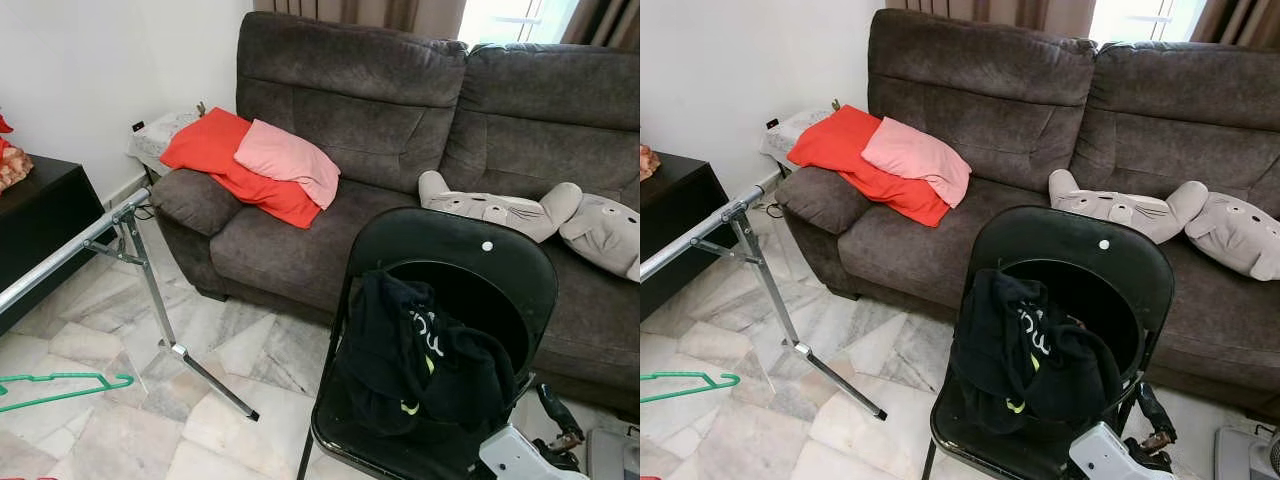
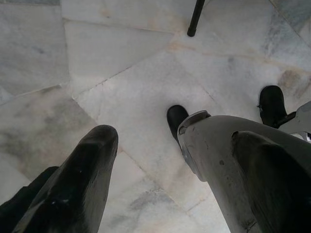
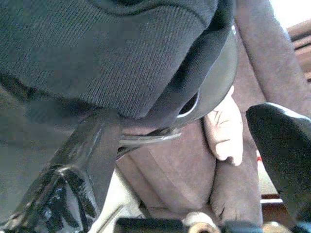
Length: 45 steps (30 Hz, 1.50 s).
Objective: Hang hanger
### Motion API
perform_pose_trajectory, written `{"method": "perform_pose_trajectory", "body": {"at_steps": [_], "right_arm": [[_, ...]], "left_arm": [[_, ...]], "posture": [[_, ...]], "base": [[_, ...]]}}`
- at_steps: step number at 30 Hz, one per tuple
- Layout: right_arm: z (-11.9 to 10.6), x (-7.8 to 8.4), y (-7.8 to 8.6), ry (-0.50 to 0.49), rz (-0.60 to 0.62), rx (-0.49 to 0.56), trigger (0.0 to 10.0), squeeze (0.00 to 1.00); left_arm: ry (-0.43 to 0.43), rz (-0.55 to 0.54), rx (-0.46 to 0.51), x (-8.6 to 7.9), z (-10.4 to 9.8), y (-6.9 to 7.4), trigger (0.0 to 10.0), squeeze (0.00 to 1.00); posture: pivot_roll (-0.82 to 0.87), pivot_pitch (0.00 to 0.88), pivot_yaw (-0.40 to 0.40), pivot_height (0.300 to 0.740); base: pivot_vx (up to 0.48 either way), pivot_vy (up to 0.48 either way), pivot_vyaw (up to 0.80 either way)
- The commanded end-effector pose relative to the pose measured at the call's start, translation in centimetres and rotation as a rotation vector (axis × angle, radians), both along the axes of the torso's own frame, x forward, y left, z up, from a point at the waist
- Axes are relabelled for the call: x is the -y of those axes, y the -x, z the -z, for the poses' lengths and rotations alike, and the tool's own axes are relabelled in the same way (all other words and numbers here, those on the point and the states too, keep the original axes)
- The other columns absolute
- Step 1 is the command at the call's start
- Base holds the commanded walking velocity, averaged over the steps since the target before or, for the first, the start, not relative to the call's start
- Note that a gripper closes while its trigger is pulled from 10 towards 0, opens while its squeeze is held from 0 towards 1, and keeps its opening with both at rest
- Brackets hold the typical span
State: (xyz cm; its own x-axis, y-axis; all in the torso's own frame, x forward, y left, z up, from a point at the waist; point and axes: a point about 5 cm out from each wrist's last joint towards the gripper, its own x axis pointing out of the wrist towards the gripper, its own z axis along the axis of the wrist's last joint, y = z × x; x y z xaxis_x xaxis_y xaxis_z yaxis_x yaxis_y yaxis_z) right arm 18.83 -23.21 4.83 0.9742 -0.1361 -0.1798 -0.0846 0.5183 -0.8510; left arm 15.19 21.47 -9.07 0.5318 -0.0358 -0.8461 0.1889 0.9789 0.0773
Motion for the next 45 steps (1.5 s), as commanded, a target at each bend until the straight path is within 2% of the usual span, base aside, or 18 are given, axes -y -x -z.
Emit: {"method": "perform_pose_trajectory", "body": {"at_steps": [1, 9, 11, 18, 27, 35, 45], "right_arm": [[0.0, 0.2, -0.1, 0.004, -0.003, -0.002, 10.0, 0.0], [-0.2, 0.2, -0.8, 0.004, -0.009, 0.02, 10.0, 0.0], [-0.6, -0.2, -1.1, -0.005, -0.029, 0.053, 10.0, 0.0], [-0.7, -1.0, -0.8, -0.03, -0.066, 0.06, 10.0, 0.0], [-0.7, -1.3, -0.6, -0.042, -0.08, 0.061, 10.0, 0.0], [-2.1, -1.9, -1.3, -0.017, -0.133, 0.156, 10.0, 0.0], [-1.9, -1.7, -1.8, 0.005, -0.14, 0.155, 10.0, 0.0]], "left_arm": [[-0.002, 0.001, -0.024, -0.1, 0.2, 0.5, 10.0, 0.0], [-0.004, -0.003, -0.02, -0.1, 0.2, 0.4, 10.0, 0.0], [-0.004, -0.007, -0.022, -0.1, 0.2, 0.4, 10.0, 0.0], [-0.004, -0.006, -0.025, -0.1, 0.2, 0.4, 10.0, 0.0], [0.001, 0.001, -0.025, 0.0, 0.2, 0.4, 10.0, 0.0], [0.001, -0.017, -0.022, 0.0, 0.2, 0.4, 10.0, 0.0], [0.0, -0.012, -0.02, 0.0, 0.2, 0.4, 10.0, 0.0]], "posture": [[-0.03, 0.027, -0.019, 0.74], [-0.02, 0.035, -0.02, 0.74], [-0.02, 0.039, -0.021, 0.74], [-0.02, 0.043, -0.019, 0.74], [-0.03, 0.042, -0.019, 0.74], [-0.02, 0.036, -0.022, 0.74], [-0.02, 0.034, -0.02, 0.74]], "base": [[0.0, 0.0, 0.0], [0.0, 0.0, 0.0], [0.0, 0.0, 0.0], [0.0, 0.0, 0.0], [0.0, 0.0, 0.0], [0.0, 0.0, 0.0], [0.0, 0.0, 0.0]]}}
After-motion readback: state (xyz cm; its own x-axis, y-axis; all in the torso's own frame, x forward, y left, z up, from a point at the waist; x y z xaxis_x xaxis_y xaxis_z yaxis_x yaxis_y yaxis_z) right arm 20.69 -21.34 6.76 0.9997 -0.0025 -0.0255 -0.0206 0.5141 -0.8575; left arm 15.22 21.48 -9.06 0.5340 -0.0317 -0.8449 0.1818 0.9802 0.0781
